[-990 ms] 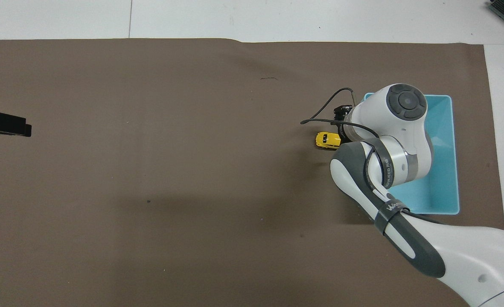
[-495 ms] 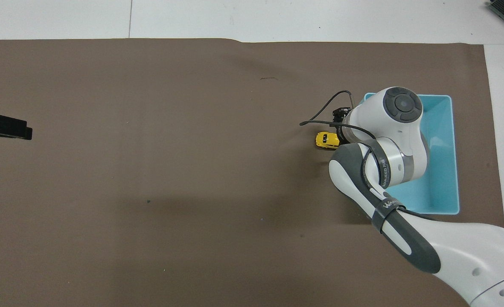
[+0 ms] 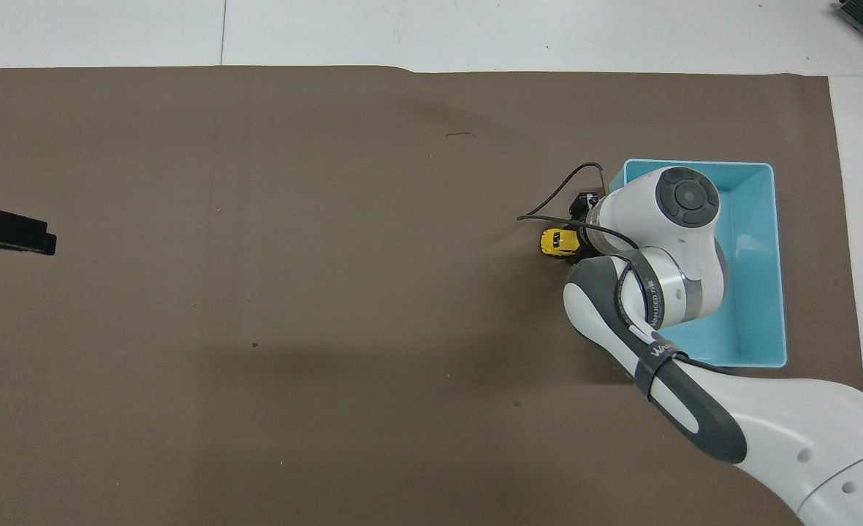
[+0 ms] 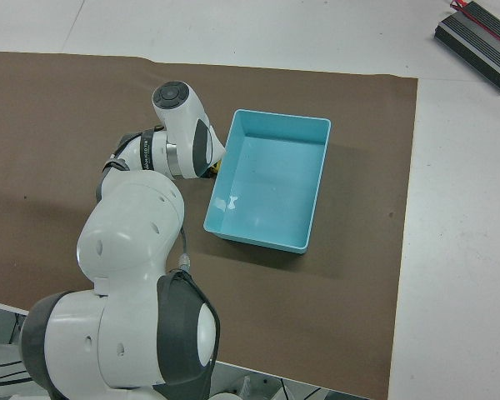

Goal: Wind up and store yellow beetle car
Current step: 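Grasp the yellow car beside the bin with the right gripper, then lift the car over the bin rim with the right gripper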

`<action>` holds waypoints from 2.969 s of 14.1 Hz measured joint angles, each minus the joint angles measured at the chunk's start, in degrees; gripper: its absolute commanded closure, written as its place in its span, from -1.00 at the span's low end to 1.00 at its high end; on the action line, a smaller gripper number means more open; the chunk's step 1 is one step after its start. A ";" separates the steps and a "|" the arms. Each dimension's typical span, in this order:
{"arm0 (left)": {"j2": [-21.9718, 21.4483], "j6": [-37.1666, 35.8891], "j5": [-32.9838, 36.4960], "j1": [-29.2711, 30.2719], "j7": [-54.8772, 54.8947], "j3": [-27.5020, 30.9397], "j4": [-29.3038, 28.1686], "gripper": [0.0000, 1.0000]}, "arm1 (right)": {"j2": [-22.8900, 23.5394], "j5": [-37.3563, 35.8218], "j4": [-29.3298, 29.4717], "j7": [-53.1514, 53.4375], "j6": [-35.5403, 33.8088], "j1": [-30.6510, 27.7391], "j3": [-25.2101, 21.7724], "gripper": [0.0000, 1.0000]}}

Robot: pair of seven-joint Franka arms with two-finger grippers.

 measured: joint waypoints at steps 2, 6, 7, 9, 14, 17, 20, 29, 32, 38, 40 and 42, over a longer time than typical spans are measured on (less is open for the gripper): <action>0.00 -0.03 0.00 0.00 0.00 0.10 -0.02 -1.00 | 0.00 -0.01 0.26 0.00 -0.66 0.31 0.01 1.00; -0.11 -0.14 0.00 0.02 0.00 0.20 -0.11 -1.00 | -0.48 -0.14 2.88 -0.35 -6.00 0.71 0.15 1.00; -0.15 -0.16 0.00 0.02 0.00 0.20 -0.15 -1.00 | -1.01 -0.14 3.69 -0.36 -7.63 0.99 0.19 1.00; -0.17 -0.18 0.00 0.02 0.00 0.20 -0.19 -1.00 | -2.55 -0.14 5.28 -1.10 -11.18 1.31 0.47 1.00; -0.19 -0.19 0.00 0.02 0.00 -0.06 -0.19 -1.00 | -7.09 -0.11 7.00 -5.01 -16.94 1.35 1.05 1.00; -0.19 -0.19 0.00 0.02 0.00 -0.20 -0.19 -1.00 | -9.58 -0.09 7.21 -8.90 -19.41 1.35 1.09 1.00; -0.20 -0.17 0.00 0.02 0.00 -0.28 -0.18 -1.00 | -11.67 -0.09 7.23 -15.80 -21.90 1.03 1.06 1.00; -0.20 -0.71 0.00 0.02 0.00 -0.32 -0.18 -1.00 | -12.49 -0.09 6.82 -51.83 -26.17 -6.26 0.80 1.00; -0.20 -0.73 0.00 0.02 0.00 -0.27 -0.18 -1.00 | -12.65 -0.09 5.88 -62.76 -26.19 -9.30 0.74 1.00; -0.20 -0.74 0.00 0.02 0.00 -0.03 -0.18 -1.00 | -13.70 -0.30 3.56 -80.69 -26.01 -13.86 0.66 1.00; -0.21 -0.74 0.00 0.02 0.00 -0.03 -0.18 -1.00 | -15.45 -0.49 0.09 -84.20 -23.64 -14.33 0.63 1.00; -0.21 -0.74 0.00 0.02 0.00 -0.03 -0.18 -1.00 | -17.73 -0.68 -4.88 -87.10 -18.94 -14.52 0.64 1.00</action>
